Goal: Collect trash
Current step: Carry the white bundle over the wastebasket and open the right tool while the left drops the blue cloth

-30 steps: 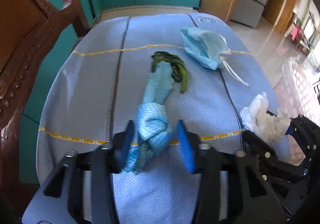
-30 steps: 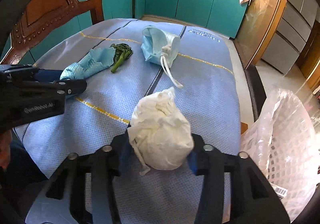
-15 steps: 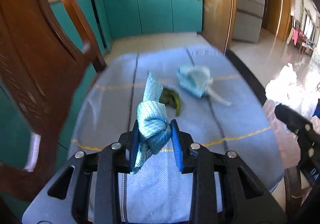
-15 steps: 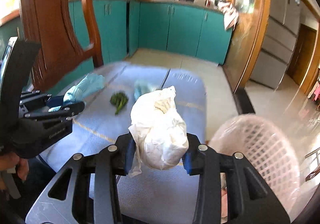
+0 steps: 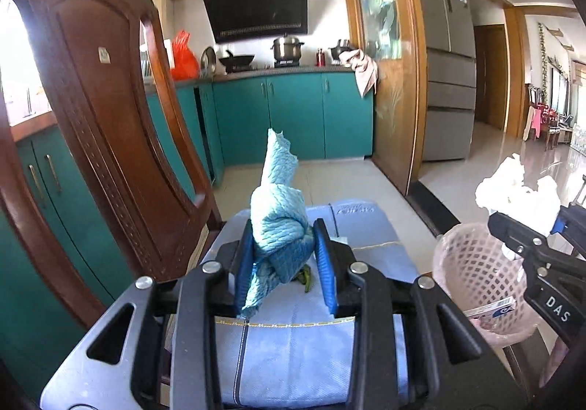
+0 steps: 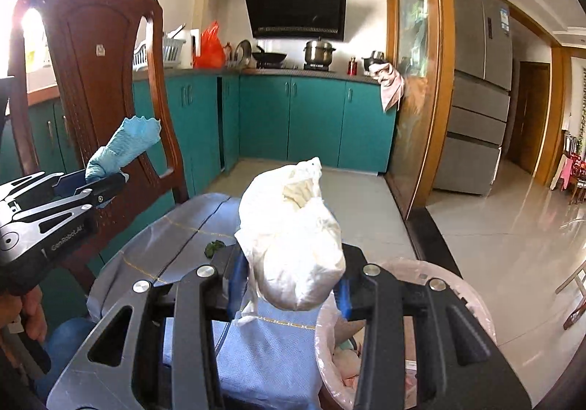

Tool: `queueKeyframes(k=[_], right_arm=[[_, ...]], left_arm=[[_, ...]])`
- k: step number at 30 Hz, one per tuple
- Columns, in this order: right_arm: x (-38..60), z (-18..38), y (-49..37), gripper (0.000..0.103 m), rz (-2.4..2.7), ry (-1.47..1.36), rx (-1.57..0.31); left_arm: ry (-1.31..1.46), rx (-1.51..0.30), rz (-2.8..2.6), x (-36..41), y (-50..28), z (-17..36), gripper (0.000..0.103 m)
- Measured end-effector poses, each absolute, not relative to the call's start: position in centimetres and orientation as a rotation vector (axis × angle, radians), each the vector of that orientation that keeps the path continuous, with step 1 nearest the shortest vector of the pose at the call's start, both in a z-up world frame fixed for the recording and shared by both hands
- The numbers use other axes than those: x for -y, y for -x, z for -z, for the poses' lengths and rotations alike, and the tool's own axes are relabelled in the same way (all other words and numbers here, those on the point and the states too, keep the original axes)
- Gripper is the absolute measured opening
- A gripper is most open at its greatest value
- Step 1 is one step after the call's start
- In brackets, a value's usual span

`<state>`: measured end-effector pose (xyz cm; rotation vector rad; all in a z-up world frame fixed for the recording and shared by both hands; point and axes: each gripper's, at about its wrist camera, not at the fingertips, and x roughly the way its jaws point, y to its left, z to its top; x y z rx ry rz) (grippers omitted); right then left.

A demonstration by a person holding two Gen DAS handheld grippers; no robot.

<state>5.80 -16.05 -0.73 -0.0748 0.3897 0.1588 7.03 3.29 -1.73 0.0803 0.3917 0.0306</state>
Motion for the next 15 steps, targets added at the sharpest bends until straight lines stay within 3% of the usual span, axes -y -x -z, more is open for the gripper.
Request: queueKeyframes(k=[15], right_arm=[[15.1,-1.3,-2.1,0.039,-0.164,0.084,-0.311]], left_arm=[[-0.106,-0.315,-0.027,-2.4,-1.9,-0.1,0.032]])
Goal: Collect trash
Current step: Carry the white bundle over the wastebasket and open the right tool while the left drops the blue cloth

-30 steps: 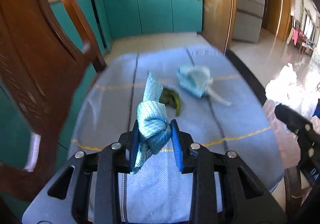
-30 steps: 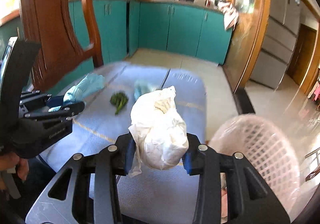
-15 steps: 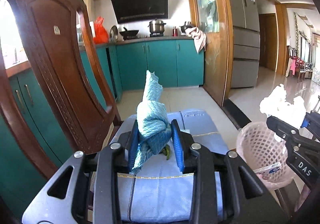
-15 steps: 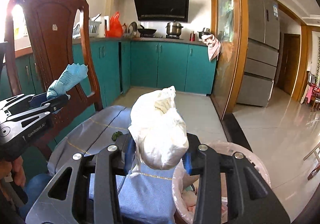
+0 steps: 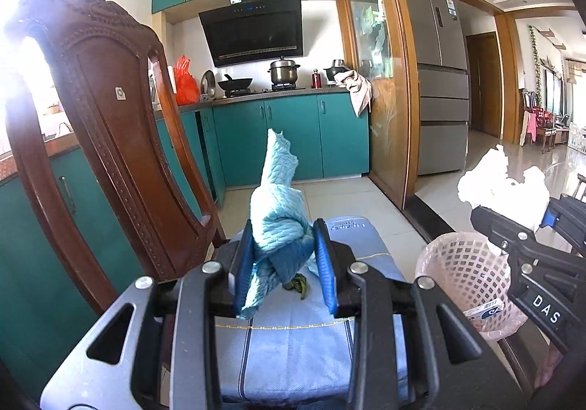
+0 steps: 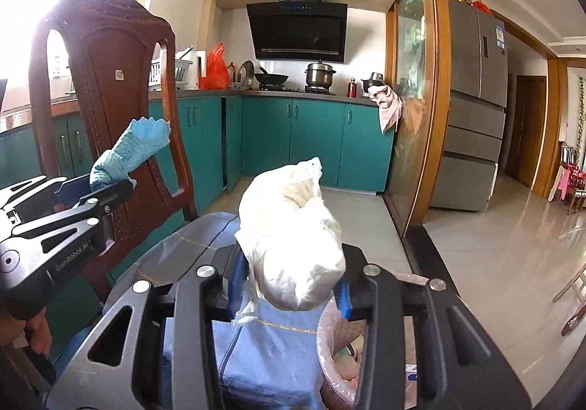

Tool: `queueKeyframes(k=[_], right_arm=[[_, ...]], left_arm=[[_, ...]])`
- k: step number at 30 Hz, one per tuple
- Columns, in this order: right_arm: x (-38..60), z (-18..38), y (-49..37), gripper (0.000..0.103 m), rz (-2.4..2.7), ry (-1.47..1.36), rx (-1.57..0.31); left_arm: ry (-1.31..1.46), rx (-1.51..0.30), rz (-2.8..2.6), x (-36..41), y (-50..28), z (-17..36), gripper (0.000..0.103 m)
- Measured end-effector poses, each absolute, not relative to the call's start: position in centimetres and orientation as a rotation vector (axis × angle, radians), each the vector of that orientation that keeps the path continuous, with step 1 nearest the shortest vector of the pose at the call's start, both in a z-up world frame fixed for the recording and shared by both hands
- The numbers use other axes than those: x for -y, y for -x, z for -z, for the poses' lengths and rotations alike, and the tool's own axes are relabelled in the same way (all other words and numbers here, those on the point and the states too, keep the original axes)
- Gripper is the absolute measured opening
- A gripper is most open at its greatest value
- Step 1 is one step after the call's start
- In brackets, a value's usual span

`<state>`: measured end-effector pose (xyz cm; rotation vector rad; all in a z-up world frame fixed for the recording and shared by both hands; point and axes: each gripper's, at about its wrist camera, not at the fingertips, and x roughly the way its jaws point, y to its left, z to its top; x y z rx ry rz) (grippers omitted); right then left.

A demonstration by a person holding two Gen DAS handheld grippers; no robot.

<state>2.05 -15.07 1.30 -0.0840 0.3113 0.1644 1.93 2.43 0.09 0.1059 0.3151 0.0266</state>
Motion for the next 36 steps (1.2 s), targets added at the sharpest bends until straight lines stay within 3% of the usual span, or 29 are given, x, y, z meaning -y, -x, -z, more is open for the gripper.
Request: queueKeyframes(k=[13,25,36], right_arm=[[19.1,-1.4,-0.6,0.039,-0.062,0.059,-0.312],[28.1,0.3,0.3,0.039,0.149,-0.02,-0.358],[32.1,2.6,-1.1,0.04,0.217,-0.065,-0.42]], left_arm=[[-0.129,-0.338,0.048,0.6,-2.0,0.6,0.032],[-0.151,-0.396,0.328,11.0,-5.6,2.4,0.032],[-0.187,-0.513,0.455,18.2,-10.2,7.3,0.032]])
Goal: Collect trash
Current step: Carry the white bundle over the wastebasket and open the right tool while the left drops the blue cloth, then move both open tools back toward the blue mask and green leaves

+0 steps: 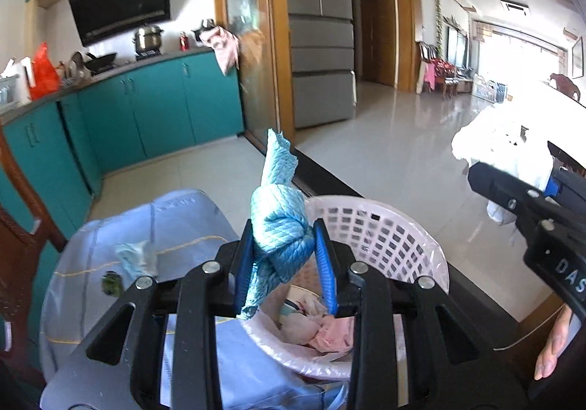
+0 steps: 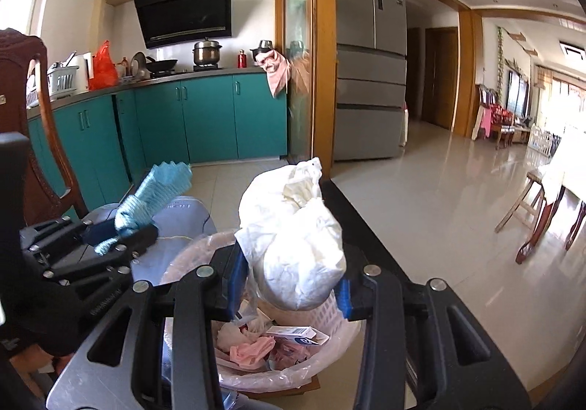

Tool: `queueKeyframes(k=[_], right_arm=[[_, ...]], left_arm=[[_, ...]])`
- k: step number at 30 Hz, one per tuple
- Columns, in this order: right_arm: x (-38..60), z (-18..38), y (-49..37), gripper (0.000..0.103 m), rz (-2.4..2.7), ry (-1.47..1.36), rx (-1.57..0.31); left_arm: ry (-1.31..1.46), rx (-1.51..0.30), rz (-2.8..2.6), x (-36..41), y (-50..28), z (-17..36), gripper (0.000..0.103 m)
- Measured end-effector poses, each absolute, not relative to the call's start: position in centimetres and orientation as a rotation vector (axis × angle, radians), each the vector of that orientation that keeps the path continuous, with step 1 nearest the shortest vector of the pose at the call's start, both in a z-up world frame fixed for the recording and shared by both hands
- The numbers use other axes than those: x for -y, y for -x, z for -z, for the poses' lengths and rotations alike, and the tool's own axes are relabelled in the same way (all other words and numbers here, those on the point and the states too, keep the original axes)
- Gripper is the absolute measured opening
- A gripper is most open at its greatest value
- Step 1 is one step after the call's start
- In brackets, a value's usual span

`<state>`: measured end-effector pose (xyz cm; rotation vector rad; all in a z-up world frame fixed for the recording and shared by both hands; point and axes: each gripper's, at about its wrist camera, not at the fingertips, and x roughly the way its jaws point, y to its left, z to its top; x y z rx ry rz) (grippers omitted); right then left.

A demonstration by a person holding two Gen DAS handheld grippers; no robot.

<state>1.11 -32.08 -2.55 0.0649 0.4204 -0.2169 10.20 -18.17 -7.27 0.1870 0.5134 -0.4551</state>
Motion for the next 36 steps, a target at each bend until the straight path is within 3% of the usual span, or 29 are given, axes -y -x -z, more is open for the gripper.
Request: queueKeyframes(k=[6,10,12,14,15,20,22,25,32,36], right_arm=[[32.4,3.5,-2.6,0.04,0.217,-0.07,-0.449],[32.4,3.9,-3.8,0.04,0.216,-0.071,-0.469],[32.5,4.1,-4.3,0.04,0.216,-0.072,-0.477],[32.5,4.4,-4.8,0.04,0.219,-0.074,-0.487],[32.5,4.4,-4.9,0.042,0.22,-0.077,-0.49],[32.4,4.9,-6.1,0.051,0.224,-0.081,-0.51],[32.2,5.1,-6.5,0.065,0.23,-0.08,-0.512],[31.8,5.2,-7.2,0.072,0.233,-0.085,-0.511],[29.6,5.5,-9.9,0.074,0.159,-0.086,-0.539],[25.1,6.6,-13.5,0.074,0.009,-0.099,-0.596]], left_arm=[[-0.171,-0.574,0.499,19.3,-12.8,9.2,0.033],[-0.167,-0.595,0.501,19.9,-13.8,10.1,0.042],[-0.155,-0.594,0.499,19.6,-14.3,10.3,0.066],[-0.143,-0.576,0.477,19.2,-14.4,10.1,0.083],[-0.143,-0.562,0.454,18.8,-14.6,10.0,0.086],[-0.112,-0.577,0.344,15.8,-16.9,9.6,0.088],[-0.081,-0.59,0.302,14.1,-18.0,9.4,0.089],[-0.059,-0.603,0.235,11.6,-19.4,9.4,0.089],[-0.129,-0.575,0.013,3.7,-22.5,9.7,0.089],[-0.02,-0.631,-0.119,-3.1,-25.5,10.7,0.089]])
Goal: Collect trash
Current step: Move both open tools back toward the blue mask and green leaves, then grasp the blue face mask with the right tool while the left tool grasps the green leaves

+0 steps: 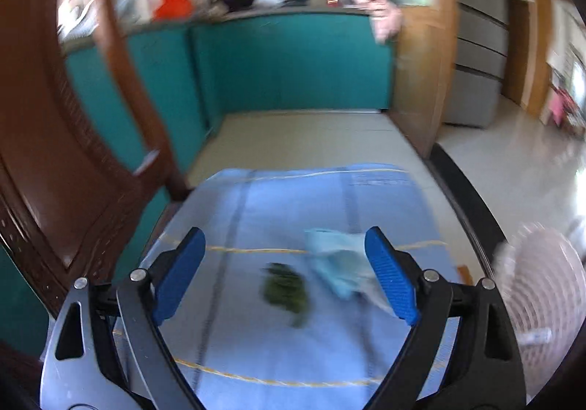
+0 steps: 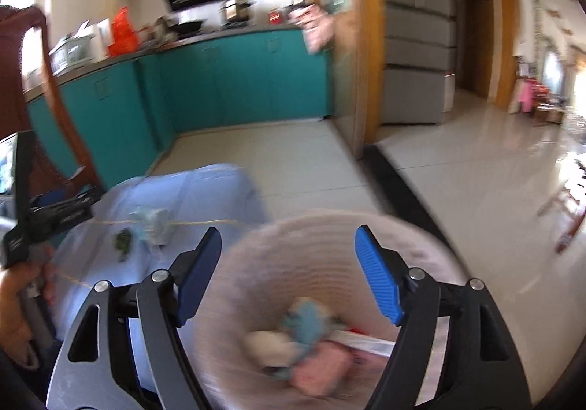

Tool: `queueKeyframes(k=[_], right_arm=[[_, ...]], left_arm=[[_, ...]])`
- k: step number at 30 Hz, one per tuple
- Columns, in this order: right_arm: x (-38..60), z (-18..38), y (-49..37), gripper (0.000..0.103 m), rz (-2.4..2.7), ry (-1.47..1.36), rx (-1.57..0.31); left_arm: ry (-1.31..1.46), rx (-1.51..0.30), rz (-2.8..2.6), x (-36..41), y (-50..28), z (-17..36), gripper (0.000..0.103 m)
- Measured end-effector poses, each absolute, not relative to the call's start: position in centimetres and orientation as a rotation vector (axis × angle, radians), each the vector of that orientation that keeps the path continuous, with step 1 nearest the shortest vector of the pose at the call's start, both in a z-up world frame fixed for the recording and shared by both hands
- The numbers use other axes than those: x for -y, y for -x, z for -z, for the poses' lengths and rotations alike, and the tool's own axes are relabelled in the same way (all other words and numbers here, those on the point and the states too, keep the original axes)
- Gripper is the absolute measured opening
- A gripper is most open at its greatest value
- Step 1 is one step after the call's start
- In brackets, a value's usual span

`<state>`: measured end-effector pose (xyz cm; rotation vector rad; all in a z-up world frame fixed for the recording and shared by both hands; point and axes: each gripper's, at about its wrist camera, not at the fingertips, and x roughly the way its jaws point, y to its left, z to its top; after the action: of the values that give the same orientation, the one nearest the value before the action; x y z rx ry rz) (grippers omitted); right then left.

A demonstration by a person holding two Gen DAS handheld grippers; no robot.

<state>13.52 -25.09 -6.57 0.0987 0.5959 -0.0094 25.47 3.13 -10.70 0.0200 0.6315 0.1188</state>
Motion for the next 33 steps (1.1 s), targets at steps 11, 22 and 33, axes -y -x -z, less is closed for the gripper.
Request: queueKeyframes(k=[11,22,33], right_arm=[[10.6,13.9,-28.0,0.074,-0.232,-0.076,-0.81],[8.6,17.3,-30.2,0.019,-0.231,-0.061,-0.88],[14.5,10.7,-23.2,0.019,-0.114,-0.121,-0.721]], left_arm=[[0.114,-0.665,-0.238,-9.8,-27.0,13.6,0.066],[0.179,-0.823,-0.164,-10.8,-28.8,16.5,0.082],[0.05,-1.018,0.028,-4.2,-31.8,21.4,0.066]])
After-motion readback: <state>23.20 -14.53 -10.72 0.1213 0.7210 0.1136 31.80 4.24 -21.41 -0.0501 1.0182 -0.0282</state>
